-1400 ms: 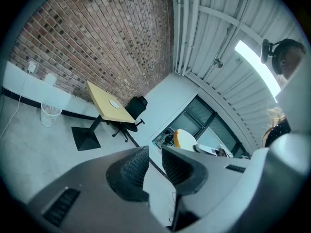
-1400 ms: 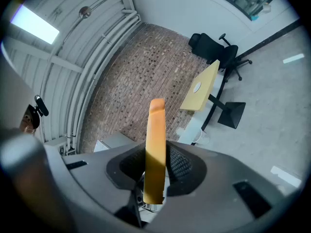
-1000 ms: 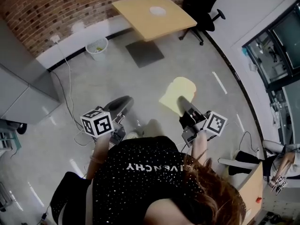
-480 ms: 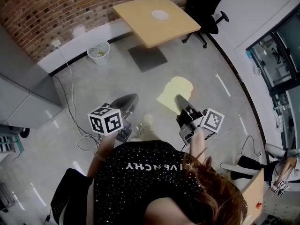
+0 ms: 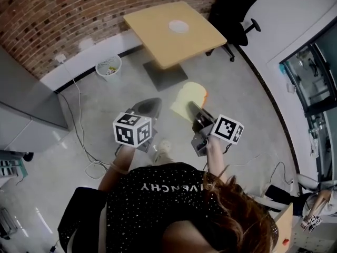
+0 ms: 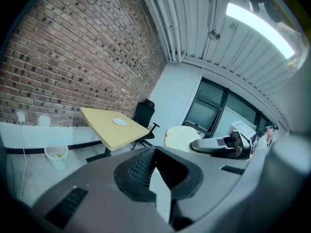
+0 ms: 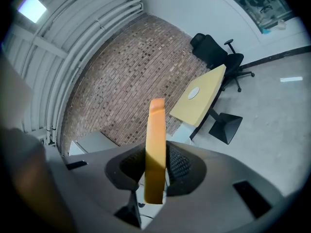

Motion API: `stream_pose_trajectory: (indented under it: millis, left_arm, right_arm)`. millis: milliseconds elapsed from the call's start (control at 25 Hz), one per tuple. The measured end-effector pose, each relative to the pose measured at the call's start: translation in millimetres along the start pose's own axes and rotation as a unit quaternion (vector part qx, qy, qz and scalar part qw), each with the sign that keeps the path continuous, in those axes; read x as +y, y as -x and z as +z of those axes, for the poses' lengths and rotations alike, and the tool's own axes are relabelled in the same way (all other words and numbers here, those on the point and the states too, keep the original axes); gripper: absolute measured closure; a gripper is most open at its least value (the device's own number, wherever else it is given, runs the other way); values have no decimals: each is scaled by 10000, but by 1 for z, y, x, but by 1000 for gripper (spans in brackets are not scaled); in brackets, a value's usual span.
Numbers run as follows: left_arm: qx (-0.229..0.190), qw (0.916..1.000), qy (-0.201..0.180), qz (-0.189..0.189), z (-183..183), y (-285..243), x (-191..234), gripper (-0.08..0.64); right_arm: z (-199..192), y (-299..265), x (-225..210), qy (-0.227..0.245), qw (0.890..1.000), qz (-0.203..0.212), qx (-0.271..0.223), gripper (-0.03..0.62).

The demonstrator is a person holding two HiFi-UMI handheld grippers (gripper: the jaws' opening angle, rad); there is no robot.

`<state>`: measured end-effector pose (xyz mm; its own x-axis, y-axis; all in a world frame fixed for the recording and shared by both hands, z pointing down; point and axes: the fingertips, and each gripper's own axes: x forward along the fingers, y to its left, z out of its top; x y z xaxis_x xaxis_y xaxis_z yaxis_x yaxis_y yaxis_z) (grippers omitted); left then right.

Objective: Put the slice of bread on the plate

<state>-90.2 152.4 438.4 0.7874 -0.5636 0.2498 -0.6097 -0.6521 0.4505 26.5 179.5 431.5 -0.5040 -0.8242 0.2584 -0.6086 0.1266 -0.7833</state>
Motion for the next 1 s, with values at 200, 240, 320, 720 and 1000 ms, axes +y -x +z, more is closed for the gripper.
stream_pose_trajectory:
  millis: [200,240,320,720,1000]
  left_arm:
    - [132,9998,54,-114,14,-50,0,551]
    - [159,9997,83,-147,15,-59,-1,551]
    - [178,9995,155,-201,17,-76,-3,551]
    - [317,9993,191,-94,19,-151,-5,551]
    - [367,9982,478,30,0,-159,1,551]
  right_arm:
    - [38,-21,-20,-17,10000,5,17,497]
    - [44,-23,-25,-45,10000,3,28,497]
    - [56,-25,-37,-89,9999,-8,55,497]
    - [106,-32,-94,-270,9996,-23,109,497]
    - [118,-32,-123,-542,9985,-47,19,496]
